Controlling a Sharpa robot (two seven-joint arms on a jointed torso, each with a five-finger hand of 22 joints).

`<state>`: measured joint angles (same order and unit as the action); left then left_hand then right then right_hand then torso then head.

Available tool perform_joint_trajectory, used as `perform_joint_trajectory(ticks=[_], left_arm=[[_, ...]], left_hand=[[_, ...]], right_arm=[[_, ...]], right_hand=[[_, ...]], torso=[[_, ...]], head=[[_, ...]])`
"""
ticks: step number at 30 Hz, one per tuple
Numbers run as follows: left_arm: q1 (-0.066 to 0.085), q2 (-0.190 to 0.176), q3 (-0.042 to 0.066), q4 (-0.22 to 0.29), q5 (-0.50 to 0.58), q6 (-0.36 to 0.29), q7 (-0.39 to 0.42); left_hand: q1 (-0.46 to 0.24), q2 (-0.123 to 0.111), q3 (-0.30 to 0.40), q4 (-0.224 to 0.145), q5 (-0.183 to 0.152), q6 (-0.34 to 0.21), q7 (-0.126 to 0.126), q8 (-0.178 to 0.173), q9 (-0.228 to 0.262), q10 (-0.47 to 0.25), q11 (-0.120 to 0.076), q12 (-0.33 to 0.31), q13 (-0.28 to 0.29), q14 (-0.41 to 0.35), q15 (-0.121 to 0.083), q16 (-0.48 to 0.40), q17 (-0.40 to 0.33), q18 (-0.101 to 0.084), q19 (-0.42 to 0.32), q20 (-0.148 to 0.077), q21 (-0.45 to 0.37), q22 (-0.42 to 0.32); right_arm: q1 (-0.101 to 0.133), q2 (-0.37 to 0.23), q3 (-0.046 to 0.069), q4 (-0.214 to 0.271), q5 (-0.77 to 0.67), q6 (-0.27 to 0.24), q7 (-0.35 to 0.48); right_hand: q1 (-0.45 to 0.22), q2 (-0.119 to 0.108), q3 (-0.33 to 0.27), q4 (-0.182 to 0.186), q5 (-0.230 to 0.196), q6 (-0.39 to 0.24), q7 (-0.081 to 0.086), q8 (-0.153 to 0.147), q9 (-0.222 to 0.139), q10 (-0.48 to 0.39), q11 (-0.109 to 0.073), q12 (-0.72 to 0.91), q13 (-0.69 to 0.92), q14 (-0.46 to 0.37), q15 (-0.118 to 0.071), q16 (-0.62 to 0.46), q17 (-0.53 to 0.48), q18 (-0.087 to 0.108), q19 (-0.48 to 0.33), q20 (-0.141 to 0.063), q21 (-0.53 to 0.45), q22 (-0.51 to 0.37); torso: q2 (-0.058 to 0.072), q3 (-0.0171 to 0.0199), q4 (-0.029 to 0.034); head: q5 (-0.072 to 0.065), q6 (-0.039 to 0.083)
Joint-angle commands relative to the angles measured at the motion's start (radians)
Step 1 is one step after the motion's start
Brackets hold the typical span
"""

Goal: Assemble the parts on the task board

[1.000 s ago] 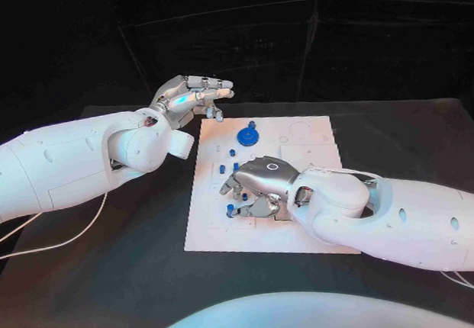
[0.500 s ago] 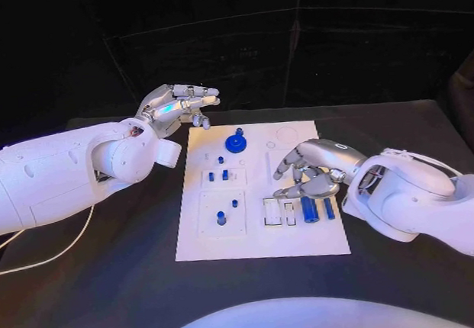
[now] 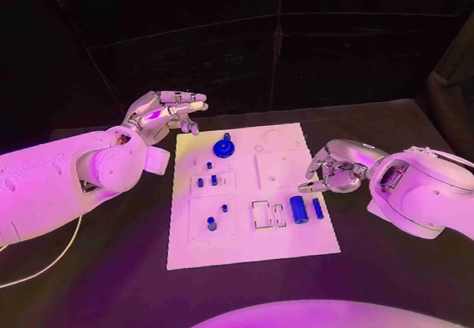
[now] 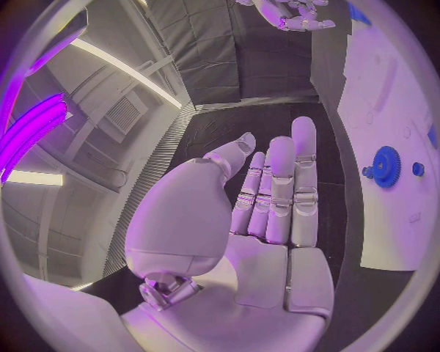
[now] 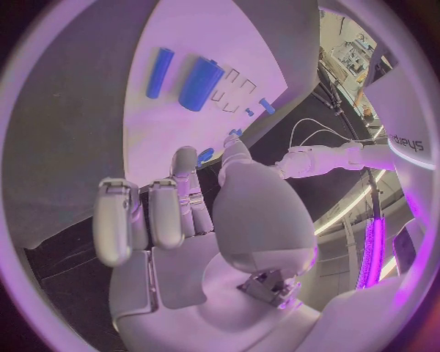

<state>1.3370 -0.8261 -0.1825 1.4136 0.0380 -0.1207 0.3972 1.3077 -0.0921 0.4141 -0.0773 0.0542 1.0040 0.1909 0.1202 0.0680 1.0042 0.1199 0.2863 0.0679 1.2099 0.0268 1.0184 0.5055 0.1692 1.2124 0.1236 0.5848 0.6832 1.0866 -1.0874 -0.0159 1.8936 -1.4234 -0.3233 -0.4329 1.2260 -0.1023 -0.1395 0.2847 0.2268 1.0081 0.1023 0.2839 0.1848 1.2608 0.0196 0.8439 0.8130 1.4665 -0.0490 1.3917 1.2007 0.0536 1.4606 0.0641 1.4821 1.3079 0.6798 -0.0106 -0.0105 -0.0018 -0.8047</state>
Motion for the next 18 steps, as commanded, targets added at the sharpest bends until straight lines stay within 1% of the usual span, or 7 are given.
perform_joint_trajectory(ticks=[1,4,6,9,11,18], left_arm=[[0.002,-0.001,0.0,0.003,0.003,0.011,0.008],[0.002,-0.002,0.0,0.004,0.003,0.012,0.008],[0.002,-0.003,0.0,0.004,0.003,0.012,0.008],[0.002,-0.005,0.0,0.004,0.003,0.012,0.007],[0.002,-0.006,0.0,0.004,0.003,0.011,0.007],[0.001,-0.007,0.0,0.004,0.003,0.011,0.007]], left_hand=[[-0.002,0.01,-0.001,0.005,0.003,-0.004,-0.003,0.003,0.0,-0.008,-0.001,0.007,-0.001,-0.006,0.002,0.003,-0.002,0.014,-0.002,0.002,-0.003,-0.002],[-0.002,0.01,-0.001,0.005,0.003,-0.004,-0.003,0.003,0.0,-0.008,-0.001,0.007,-0.001,-0.006,0.002,0.003,-0.002,0.014,-0.002,0.002,-0.003,-0.002],[-0.002,0.01,-0.001,0.005,0.003,-0.004,-0.003,0.003,0.0,-0.008,-0.001,0.007,-0.001,-0.006,0.002,0.003,-0.002,0.014,-0.002,0.002,-0.003,-0.002],[-0.002,0.01,-0.001,0.005,0.003,-0.004,-0.003,0.003,0.0,-0.008,-0.001,0.007,-0.001,-0.006,0.002,0.003,-0.002,0.014,-0.002,0.002,-0.003,-0.002],[-0.002,0.01,-0.001,0.005,0.003,-0.004,-0.003,0.003,0.0,-0.008,-0.001,0.007,-0.001,-0.006,0.002,0.003,-0.002,0.014,-0.002,0.002,-0.003,-0.002],[-0.002,0.01,-0.001,0.005,0.003,-0.004,-0.003,0.003,0.0,-0.008,-0.001,0.007,-0.001,-0.006,0.002,0.003,-0.002,0.014,-0.002,0.002,-0.003,-0.002]], right_arm=[[-0.006,0.009,-0.001,-0.003,-0.054,0.048,-0.084],[-0.019,0.023,-0.001,-0.008,-0.069,0.068,-0.092],[-0.026,0.034,-0.002,-0.012,-0.077,0.078,-0.094],[-0.034,0.049,-0.002,-0.02,-0.087,0.086,-0.095],[-0.041,0.06,-0.002,-0.026,-0.097,0.092,-0.096],[-0.06,0.081,-0.002,-0.036,-0.107,0.113,-0.101]], right_hand=[[-0.016,-0.002,-0.011,0.007,-0.007,-0.005,-0.005,0.009,0.006,-0.003,-0.001,0.007,0.01,0.043,-0.002,0.003,0.0,-0.017,0.009,-0.002,0.004,0.124],[-0.027,-0.002,-0.02,0.009,-0.01,-0.01,-0.005,0.014,0.012,-0.002,-0.001,0.013,0.02,0.043,-0.001,0.003,0.0,-0.017,0.009,-0.002,0.004,0.124],[-0.033,-0.002,-0.024,0.009,-0.011,-0.013,-0.005,0.017,0.015,0.0,-0.001,0.018,0.028,0.043,-0.001,0.004,0.001,-0.017,0.009,-0.002,0.004,0.125],[-0.036,-0.003,-0.026,0.009,-0.011,-0.013,-0.005,0.018,0.017,0.0,-0.001,0.019,0.03,0.043,-0.001,0.004,0.001,-0.017,0.009,-0.002,0.004,0.125],[-0.037,-0.003,-0.027,0.009,-0.012,-0.014,-0.005,0.019,0.018,0.001,-0.001,0.023,0.035,0.043,-0.001,0.004,0.001,-0.017,0.009,-0.002,0.005,0.125],[-0.046,-0.004,-0.031,0.009,-0.013,-0.017,-0.005,0.024,0.023,0.01,-0.001,0.043,0.058,0.044,-0.001,0.006,0.005,-0.018,0.011,-0.002,0.006,0.128]], torso=[[0.001,-0.0007,0.0017],[0.001,-0.0005,0.0016],[0.001,-0.0005,0.0021],[0.001,-0.001,0.0016],[0.002,-0.0013,0.0016],[0.001,-0.0009,0.0012]], head=[[-0.002,0.002],[-0.002,0.002],[-0.005,0.001],[-0.005,0.001],[-0.007,-0.002],[-0.007,-0.004]])
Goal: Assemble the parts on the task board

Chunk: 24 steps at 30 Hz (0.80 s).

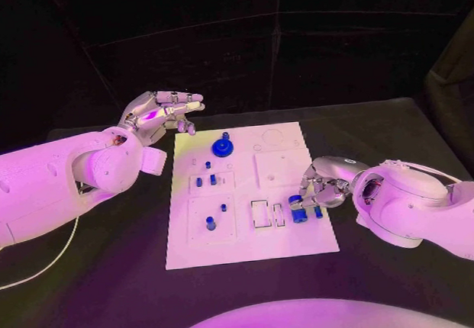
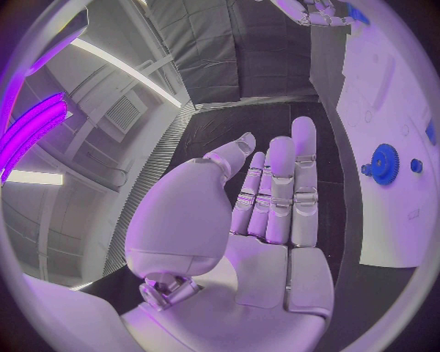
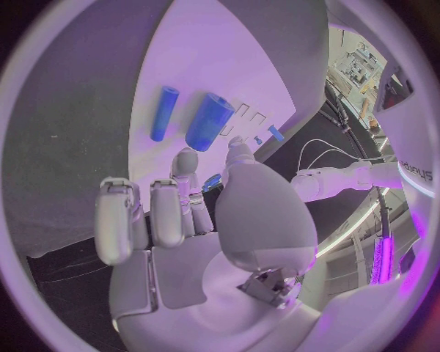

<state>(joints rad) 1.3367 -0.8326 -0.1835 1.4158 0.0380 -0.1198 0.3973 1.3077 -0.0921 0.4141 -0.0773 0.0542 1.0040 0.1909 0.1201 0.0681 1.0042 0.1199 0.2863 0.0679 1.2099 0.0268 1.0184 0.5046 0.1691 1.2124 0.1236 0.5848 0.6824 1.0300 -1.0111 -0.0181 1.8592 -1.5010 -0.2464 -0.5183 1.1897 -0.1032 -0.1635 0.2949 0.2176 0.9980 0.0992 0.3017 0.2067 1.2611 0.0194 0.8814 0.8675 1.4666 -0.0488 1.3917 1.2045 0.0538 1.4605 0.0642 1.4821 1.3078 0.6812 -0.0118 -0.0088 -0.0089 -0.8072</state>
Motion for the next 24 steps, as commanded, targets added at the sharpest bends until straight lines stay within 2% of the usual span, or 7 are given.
perform_joint_trajectory(ticks=[1,9,17,22,24], left_arm=[[0.002,-0.001,0.001,0.002,0.003,0.011,0.007],[0.002,-0.003,0.001,0.002,0.003,0.011,0.006],[0.002,-0.005,0.0,0.002,0.003,0.013,0.002],[0.002,-0.006,0.0,0.003,0.003,0.013,-0.001],[0.002,-0.007,0.0,0.003,0.003,0.014,-0.001]], left_hand=[[-0.002,0.01,-0.001,0.005,0.003,-0.004,-0.003,0.003,0.0,-0.008,-0.001,0.007,-0.001,-0.006,0.002,0.003,-0.001,0.014,-0.002,0.002,-0.003,-0.001],[-0.002,0.01,-0.001,0.005,0.003,-0.004,-0.003,0.003,0.0,-0.008,-0.001,0.007,-0.001,-0.006,0.002,0.003,-0.001,0.014,-0.002,0.002,-0.003,-0.001],[-0.002,0.01,-0.002,0.004,0.003,-0.005,-0.003,0.004,0.0,-0.009,-0.001,0.008,-0.001,-0.006,0.002,0.004,-0.002,0.014,-0.002,0.002,-0.004,-0.002],[-0.002,0.01,-0.002,0.004,0.003,-0.005,-0.003,0.004,0.0,-0.009,-0.001,0.008,-0.001,-0.006,0.002,0.004,-0.002,0.014,-0.002,0.002,-0.004,-0.002],[-0.002,0.01,-0.002,0.004,0.003,-0.005,-0.003,0.004,0.0,-0.009,-0.001,0.008,-0.001,-0.006,0.002,0.004,-0.002,0.014,-0.002,0.002,-0.004,-0.002]], right_arm=[[-0.006,0.007,0.0,-0.003,-0.031,0.04,-0.017],[-0.018,0.019,0.0,-0.015,-0.072,0.06,-0.03],[-0.028,0.039,0.0,-0.033,-0.106,0.079,-0.035],[-0.036,0.046,0.0,-0.035,-0.113,0.093,-0.035],[-0.038,0.048,0.0,-0.034,-0.114,0.095,-0.035]], right_hand=[[-0.013,-0.003,-0.008,-0.001,-0.004,-0.007,-0.002,0.007,0.003,0.011,-0.001,0.009,0.009,0.044,-0.002,0.007,0.003,-0.018,0.011,-0.002,0.006,0.128],[-0.021,0.0,-0.01,-0.001,-0.006,-0.008,-0.003,0.013,0.009,0.016,-0.001,0.023,0.026,0.044,-0.002,0.008,0.005,-0.018,0.011,-0.002,0.006,0.128],[-0.018,0.009,-0.007,-0.003,-0.005,-0.009,-0.004,0.019,0.016,0.014,-0.002,0.023,0.029,0.043,-0.002,0.007,0.003,-0.017,0.009,-0.002,0.004,0.126],[0.002,0.02,-0.004,-0.006,0.017,-0.012,-0.005,0.03,0.028,0.013,-0.003,0.026,0.042,0.043,-0.003,0.005,0.002,-0.017,0.009,-0.003,0.004,0.126],[0.021,0.031,0.0,-0.009,0.032,-0.009,-0.008,0.038,0.036,0.015,-0.005,0.03,0.05,0.043,-0.005,0.006,0.003,-0.017,0.009,-0.004,0.004,0.127]], torso=[[0.0,0.0003,0.0002],[0.0,0.0004,0.0019],[0.0,0.0003,0.001],[0.0,-0.0004,0.0002],[0.0,-0.0003,-0.0004]], head=[[0.0,-0.001],[0.001,-0.003],[0.005,-0.005],[0.005,-0.006],[0.006,-0.007]])
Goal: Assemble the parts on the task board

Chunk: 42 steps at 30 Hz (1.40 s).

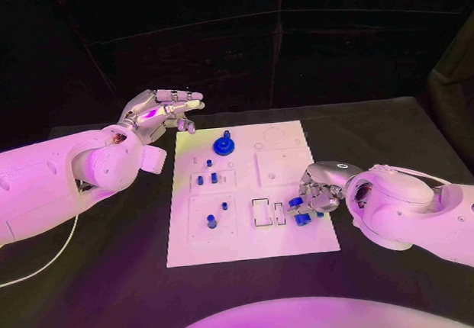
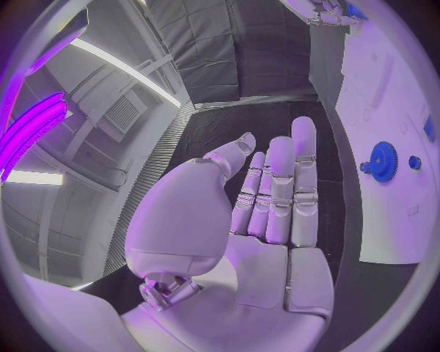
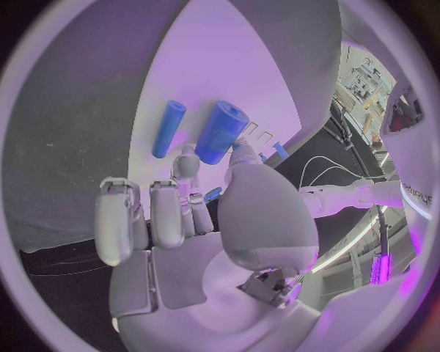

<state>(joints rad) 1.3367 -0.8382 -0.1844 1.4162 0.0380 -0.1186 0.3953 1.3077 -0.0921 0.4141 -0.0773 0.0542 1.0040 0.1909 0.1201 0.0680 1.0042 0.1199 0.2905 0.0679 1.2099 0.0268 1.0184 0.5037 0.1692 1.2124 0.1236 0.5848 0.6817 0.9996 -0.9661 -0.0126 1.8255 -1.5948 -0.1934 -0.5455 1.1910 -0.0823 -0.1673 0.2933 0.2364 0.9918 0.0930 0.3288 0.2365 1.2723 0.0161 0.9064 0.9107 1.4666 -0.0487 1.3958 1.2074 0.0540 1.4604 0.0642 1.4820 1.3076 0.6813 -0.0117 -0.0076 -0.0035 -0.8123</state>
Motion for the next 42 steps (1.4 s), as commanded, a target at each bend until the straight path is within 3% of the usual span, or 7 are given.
perform_joint_trajectory(ticks=[1,5,10,12,16,26,42], left_arm=[[0.002,-0.001,0.0,0.002,0.003,0.012,0.0],[0.002,-0.002,0.0,0.003,0.003,0.013,0.0],[0.002,-0.003,0.0,0.003,0.003,0.015,-0.001],[0.002,-0.003,0.0,0.003,0.003,0.015,-0.002],[0.002,-0.003,0.0,0.003,0.003,0.017,-0.003],[0.002,-0.003,-0.001,0.004,0.003,0.019,-0.006],[0.002,-0.002,-0.001,0.008,0.003,0.024,-0.009]], left_hand=[[-0.002,0.01,-0.002,0.004,0.003,-0.005,-0.003,0.004,0.0,-0.009,-0.001,0.003,-0.001,-0.006,0.002,0.004,-0.001,0.013,-0.002,0.002,-0.004,-0.001],[-0.002,0.01,-0.002,0.004,0.003,-0.005,-0.003,0.004,0.0,-0.009,-0.001,0.003,-0.001,-0.006,0.002,0.004,-0.001,0.013,-0.002,0.002,-0.004,-0.001],[-0.002,0.008,-0.004,0.004,0.003,-0.006,-0.002,0.004,0.0,-0.011,0.0,0.004,-0.001,-0.007,0.002,0.004,-0.002,0.013,-0.002,0.002,-0.004,-0.001],[-0.002,0.008,-0.004,0.004,0.003,-0.006,-0.002,0.004,0.0,-0.011,0.0,0.004,-0.001,-0.007,0.002,0.004,-0.002,0.013,-0.002,0.002,-0.004,-0.001],[-0.002,0.008,-0.004,0.004,0.003,-0.006,-0.002,0.004,0.0,-0.011,0.0,0.004,-0.001,-0.007,0.002,0.004,-0.002,0.013,-0.002,0.002,-0.004,-0.001],[-0.002,0.008,-0.004,0.004,0.003,-0.006,-0.002,0.004,0.0,-0.011,0.0,0.004,-0.001,-0.007,0.002,0.004,-0.002,0.013,-0.002,0.002,-0.004,-0.001],[-0.002,0.008,-0.004,0.004,0.003,-0.006,-0.002,0.004,0.0,-0.011,0.0,0.004,-0.001,-0.007,0.002,0.004,-0.002,0.013,-0.002,0.002,-0.004,-0.001]], right_arm=[[-0.009,0.004,-0.006,0.001,-0.021,0.04,-0.008],[-0.011,0.004,-0.006,0.008,-0.021,0.012,-0.009],[-0.012,-0.004,-0.005,0.024,0.013,-0.083,-0.002],[-0.012,-0.012,-0.005,0.037,0.063,-0.145,0.011],[-0.012,-0.022,-0.005,0.057,0.143,-0.212,0.031],[-0.011,-0.032,-0.005,0.102,0.285,-0.312,0.066],[-0.01,0.067,-0.004,0.056,0.324,-0.234,-0.01]], right_hand=[[0.036,0.019,0.007,-0.012,0.03,0.0,-0.004,0.016,0.011,0.007,-0.004,0.01,0.014,0.043,-0.006,0.002,0.001,-0.017,0.01,-0.005,0.005,0.128],[0.081,0.054,0.021,-0.026,0.074,0.021,-0.013,0.036,0.028,0.026,-0.012,0.033,0.043,0.044,-0.013,0.005,0.007,-0.018,0.011,-0.01,0.005,0.129],[0.105,0.088,0.026,-0.028,0.125,0.043,-0.025,0.046,0.05,0.051,-0.024,0.057,0.074,0.047,-0.023,0.013,0.024,-0.019,0.015,-0.019,0.009,0.135],[0.107,0.094,0.022,-0.025,0.154,0.045,-0.027,0.045,0.057,0.054,-0.026,0.056,0.078,0.048,-0.025,0.014,0.028,-0.02,0.016,-0.022,0.009,0.136],[0.114,0.098,0.018,-0.023,0.197,0.045,-0.029,0.04,0.065,0.057,-0.028,0.054,0.082,0.048,-0.027,0.016,0.032,-0.02,0.017,-0.025,0.01,0.138],[0.108,0.1,0.011,-0.014,0.21,0.047,-0.028,0.038,0.071,0.064,-0.028,0.06,0.092,0.049,-0.027,0.017,0.035,-0.02,0.018,-0.025,0.01,0.138],[0.081,0.096,-0.013,-0.005,0.199,0.051,-0.028,0.031,0.082,0.067,-0.027,0.05,0.091,0.048,-0.026,0.016,0.033,-0.02,0.017,-0.025,0.009,0.137]], torso=[[0.0,-0.0003,-0.0018],[0.0,-0.0006,-0.0015],[-0.002,0.0002,-0.0014],[-0.001,-0.0005,-0.0006],[-0.003,-0.0017,0.0003],[-0.001,-0.0019,-0.0005],[0.0,-0.0021,0.0013]], head=[[0.002,-0.002],[0.002,-0.003],[0.003,-0.002],[0.003,-0.002],[0.005,-0.001],[0.011,0.001],[0.015,-0.002]])
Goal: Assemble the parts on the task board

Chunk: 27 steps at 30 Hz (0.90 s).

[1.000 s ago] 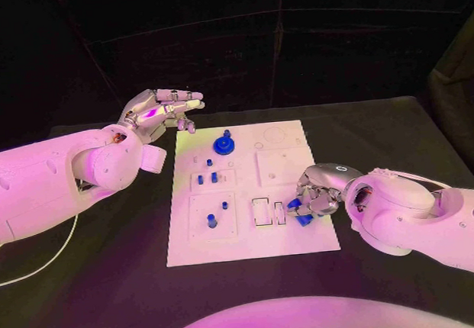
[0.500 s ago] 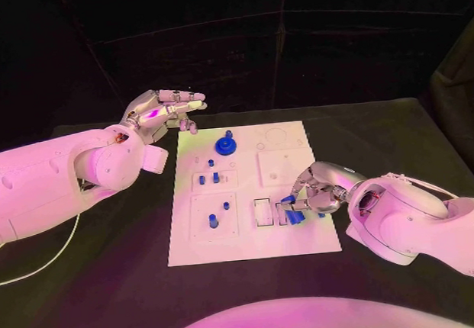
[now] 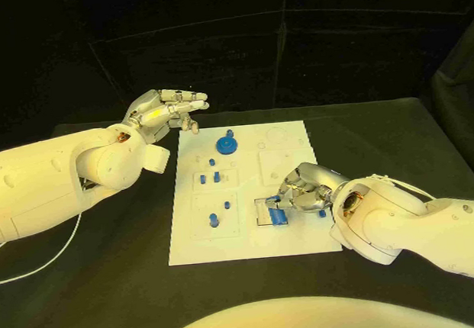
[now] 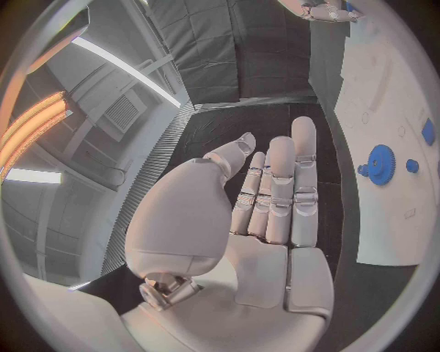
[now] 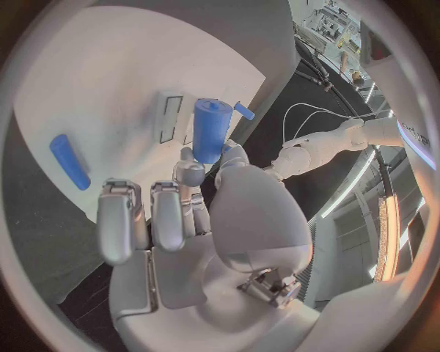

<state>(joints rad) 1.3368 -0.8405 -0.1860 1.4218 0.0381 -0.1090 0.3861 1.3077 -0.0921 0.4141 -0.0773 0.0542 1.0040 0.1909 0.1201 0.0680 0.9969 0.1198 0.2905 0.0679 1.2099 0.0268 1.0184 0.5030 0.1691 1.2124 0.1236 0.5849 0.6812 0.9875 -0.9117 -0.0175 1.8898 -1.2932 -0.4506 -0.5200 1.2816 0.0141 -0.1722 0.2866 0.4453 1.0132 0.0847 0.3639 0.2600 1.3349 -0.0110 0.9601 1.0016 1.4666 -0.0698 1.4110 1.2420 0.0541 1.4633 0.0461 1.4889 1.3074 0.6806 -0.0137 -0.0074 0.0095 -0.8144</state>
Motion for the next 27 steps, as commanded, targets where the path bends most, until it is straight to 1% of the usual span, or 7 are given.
perform_joint_trajectory(ticks=[1,10,12,14,15,21,27], left_arm=[[0.002,0.0,0.001,0.003,0.003,0.015,0.0],[0.002,0.001,0.001,0.004,0.003,0.016,-0.002],[0.002,0.001,0.001,0.004,0.003,0.016,-0.002],[0.002,0.002,0.001,0.003,0.003,0.016,-0.002],[0.003,0.002,0.001,0.003,0.003,0.017,-0.002],[0.003,0.002,0.001,0.003,0.003,0.017,-0.002],[0.003,0.002,0.001,0.003,0.003,0.017,-0.003]], left_hand=[[-0.002,0.008,-0.004,0.004,0.003,-0.006,-0.002,0.004,0.0,-0.003,0.0,0.004,-0.001,-0.007,0.002,0.004,-0.001,0.014,-0.002,0.002,-0.005,-0.001],[-0.002,0.008,-0.004,0.004,0.003,-0.006,-0.002,0.004,0.0,-0.003,0.0,0.004,-0.001,-0.007,0.002,0.004,-0.001,0.014,-0.002,0.002,-0.005,-0.001],[-0.002,0.008,-0.004,0.004,0.003,-0.006,-0.002,0.004,0.0,-0.003,0.0,0.004,-0.001,-0.007,0.002,0.004,-0.001,0.014,-0.002,0.002,-0.005,-0.001],[-0.002,0.008,-0.004,0.004,0.003,-0.006,-0.002,0.004,0.0,-0.003,0.0,0.004,-0.001,-0.007,0.002,0.004,-0.001,0.014,-0.002,0.002,-0.005,-0.001],[-0.002,0.008,-0.004,0.004,0.003,-0.006,-0.002,0.004,0.0,-0.003,0.0,0.004,-0.001,-0.007,0.002,0.004,-0.001,0.014,-0.002,0.002,-0.005,-0.001],[-0.002,0.009,-0.005,0.004,0.003,-0.007,-0.002,0.004,0.0,-0.006,0.0,0.005,-0.002,-0.008,0.002,0.005,-0.002,0.013,-0.002,0.002,-0.005,-0.002],[-0.002,0.009,-0.005,0.004,0.003,-0.007,-0.002,0.004,0.0,-0.006,0.0,0.005,-0.002,-0.008,0.002,0.005,-0.002,0.013,-0.002,0.002,-0.005,-0.002]], right_arm=[[0.002,0.02,0.001,-0.013,0.02,0.025,-0.041],[0.002,0.058,0.001,-0.041,-0.016,0.019,-0.069],[0.002,0.063,0.001,-0.046,-0.024,0.029,-0.07],[0.002,0.068,0.001,-0.052,-0.035,0.04,-0.07],[0.002,0.07,0.001,-0.055,-0.042,0.044,-0.07],[0.002,0.073,0.001,-0.063,-0.086,0.053,-0.071],[0.002,0.069,0.001,-0.055,-0.11,0.044,-0.069]], right_hand=[[-0.013,-0.001,-0.012,0.002,-0.013,0.03,-0.02,-0.005,0.059,0.004,0.0,-0.004,0.001,0.048,-0.005,0.0,-0.001,-0.02,0.014,-0.007,0.002,0.137],[-0.046,-0.001,-0.043,0.002,-0.076,0.035,-0.021,-0.011,0.076,0.006,0.0,-0.016,0.002,0.047,-0.005,-0.003,-0.004,-0.019,0.012,-0.007,0.001,0.136],[-0.08,-0.001,-0.066,0.008,-0.173,0.035,-0.022,-0.015,0.082,0.0,0.0,-0.032,-0.007,0.046,-0.005,-0.006,-0.007,-0.018,0.009,-0.007,-0.002,0.132],[-0.137,-0.007,-0.095,0.001,-0.361,0.021,-0.017,-0.024,0.087,-0.026,0.004,-0.089,-0.051,0.042,-0.002,-0.013,-0.018,-0.015,-0.002,-0.006,-0.012,0.118],[-0.15,-0.024,-0.101,0.006,-0.393,0.016,-0.014,-0.027,0.089,-0.035,0.007,-0.109,-0.066,0.041,0.0,-0.016,-0.022,-0.013,-0.007,-0.005,-0.017,0.111],[-0.205,-0.109,-0.055,0.009,-0.397,-0.003,-0.006,-0.04,0.1,-0.067,0.013,-0.179,-0.116,0.036,0.006,-0.03,-0.038,-0.008,-0.022,0.001,-0.032,0.092],[-0.214,-0.123,-0.034,0.009,-0.396,-0.005,-0.006,-0.041,0.105,-0.073,0.015,-0.197,-0.129,0.035,0.006,-0.035,-0.044,-0.007,-0.025,0.003,-0.036,0.087]], torso=[[0.001,-0.0003,0.0012],[0.001,0.0009,-0.001],[0.001,0.0006,-0.0008],[0.0,0.0009,-0.0007],[-0.001,0.0007,-0.0004],[-0.001,0.002,-0.0018],[0.0,0.0022,-0.0021]], head=[[0.002,0.0],[0.006,-0.002],[0.006,-0.002],[0.006,-0.003],[0.007,-0.003],[0.009,-0.003],[0.007,-0.001]])
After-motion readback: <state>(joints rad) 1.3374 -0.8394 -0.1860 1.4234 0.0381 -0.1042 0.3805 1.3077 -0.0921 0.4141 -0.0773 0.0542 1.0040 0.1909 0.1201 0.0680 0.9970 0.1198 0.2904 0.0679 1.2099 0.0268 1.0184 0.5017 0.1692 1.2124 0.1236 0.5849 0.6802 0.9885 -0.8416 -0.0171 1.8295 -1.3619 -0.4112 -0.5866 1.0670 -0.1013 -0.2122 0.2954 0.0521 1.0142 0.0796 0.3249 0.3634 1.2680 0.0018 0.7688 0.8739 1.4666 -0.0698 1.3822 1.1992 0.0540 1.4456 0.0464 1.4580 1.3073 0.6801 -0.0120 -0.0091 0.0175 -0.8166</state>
